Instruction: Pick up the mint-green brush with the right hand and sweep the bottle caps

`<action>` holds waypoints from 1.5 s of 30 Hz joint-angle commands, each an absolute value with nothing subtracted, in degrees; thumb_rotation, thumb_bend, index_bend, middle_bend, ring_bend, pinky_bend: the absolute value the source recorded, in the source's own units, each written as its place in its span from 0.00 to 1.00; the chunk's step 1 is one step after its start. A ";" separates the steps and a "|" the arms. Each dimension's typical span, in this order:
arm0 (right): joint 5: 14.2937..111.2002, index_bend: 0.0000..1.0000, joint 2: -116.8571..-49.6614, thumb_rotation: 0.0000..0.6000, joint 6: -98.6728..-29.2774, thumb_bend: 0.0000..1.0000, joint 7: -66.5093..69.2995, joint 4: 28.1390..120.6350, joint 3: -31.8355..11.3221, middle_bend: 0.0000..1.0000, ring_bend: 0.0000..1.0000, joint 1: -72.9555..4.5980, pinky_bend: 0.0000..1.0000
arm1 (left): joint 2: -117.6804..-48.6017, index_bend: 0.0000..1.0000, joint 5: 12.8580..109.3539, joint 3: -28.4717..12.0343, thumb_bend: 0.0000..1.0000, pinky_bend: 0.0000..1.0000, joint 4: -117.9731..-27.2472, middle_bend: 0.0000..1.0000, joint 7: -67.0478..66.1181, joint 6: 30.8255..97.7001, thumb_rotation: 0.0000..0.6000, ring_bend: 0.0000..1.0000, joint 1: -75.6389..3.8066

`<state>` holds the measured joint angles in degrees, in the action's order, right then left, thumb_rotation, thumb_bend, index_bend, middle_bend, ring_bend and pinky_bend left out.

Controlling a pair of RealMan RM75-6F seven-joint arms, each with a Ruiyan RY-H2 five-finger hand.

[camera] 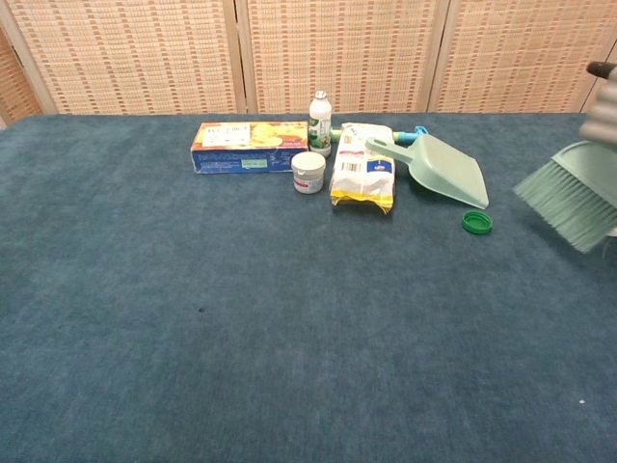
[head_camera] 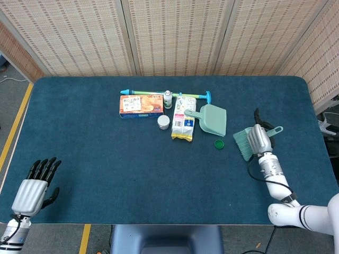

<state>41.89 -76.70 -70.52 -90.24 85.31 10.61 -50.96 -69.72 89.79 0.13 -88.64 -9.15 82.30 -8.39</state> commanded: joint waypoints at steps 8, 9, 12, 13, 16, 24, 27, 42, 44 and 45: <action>40.58 0.89 -84.30 1.00 -71.04 0.44 -99.42 88.41 4.37 0.81 0.52 -56.85 0.05 | -68.54 0.00 90.60 0.42 0.42 0.05 -88.59 0.00 -6.51 83.13 1.00 0.00 -8.16; 39.92 0.89 -85.13 1.00 -70.78 0.44 -100.43 87.84 4.30 0.81 0.52 -57.22 0.05 | -68.47 0.00 90.66 0.44 0.42 0.05 -88.55 0.00 -6.35 83.16 1.00 0.00 -8.15; 39.26 0.89 -87.36 1.00 -70.33 0.44 -103.72 85.94 4.81 0.81 0.52 -58.41 0.05 | -68.24 0.00 90.79 0.59 0.42 0.05 -88.44 0.00 -5.97 82.97 1.00 0.00 -8.22; 38.90 0.89 -88.08 1.00 -70.25 0.44 -104.42 85.47 4.91 0.81 0.52 -58.61 0.05 | -68.19 0.00 90.76 0.61 0.42 0.05 -88.40 0.00 -5.87 82.92 1.00 0.00 -8.22; 37.15 0.89 -89.42 1.00 -70.09 0.44 -106.03 84.63 4.96 0.81 0.52 -58.94 0.05 | -68.10 0.00 90.64 0.58 0.42 0.05 -88.41 0.00 -5.63 82.92 1.00 0.00 -8.20; 32.53 0.89 -90.31 1.00 -70.02 0.44 -110.10 82.79 6.06 0.81 0.52 -59.56 0.05 | -68.15 0.00 90.65 0.64 0.42 0.05 -88.31 0.00 -5.63 82.75 1.00 0.00 -8.27; 32.17 0.89 -89.95 1.00 -70.08 0.44 -110.28 82.22 6.92 0.81 0.52 -59.33 0.05 | -68.32 0.00 90.48 0.62 0.42 0.05 -88.22 0.00 -5.93 82.51 1.00 0.00 -8.34; 31.03 0.89 -85.32 1.00 -68.56 0.44 -106.30 77.06 11.99 0.82 0.52 -54.74 0.05 | -69.09 0.00 90.43 0.80 0.42 0.05 -87.98 0.00 -7.58 81.77 1.00 0.00 -8.64; 30.98 0.89 -84.58 1.00 -68.03 0.44 -105.30 75.84 12.70 0.82 0.52 -53.74 0.05 | -69.35 0.00 90.41 0.87 0.42 0.05 -87.91 0.00 -8.05 81.49 1.00 0.00 -8.75; 30.93 0.89 -84.18 1.00 -67.67 0.44 -104.62 75.00 13.07 0.82 0.52 -53.12 0.05 | -69.49 0.00 90.39 0.92 0.42 0.05 -87.93 0.00 -8.37 81.33 1.00 0.00 -8.80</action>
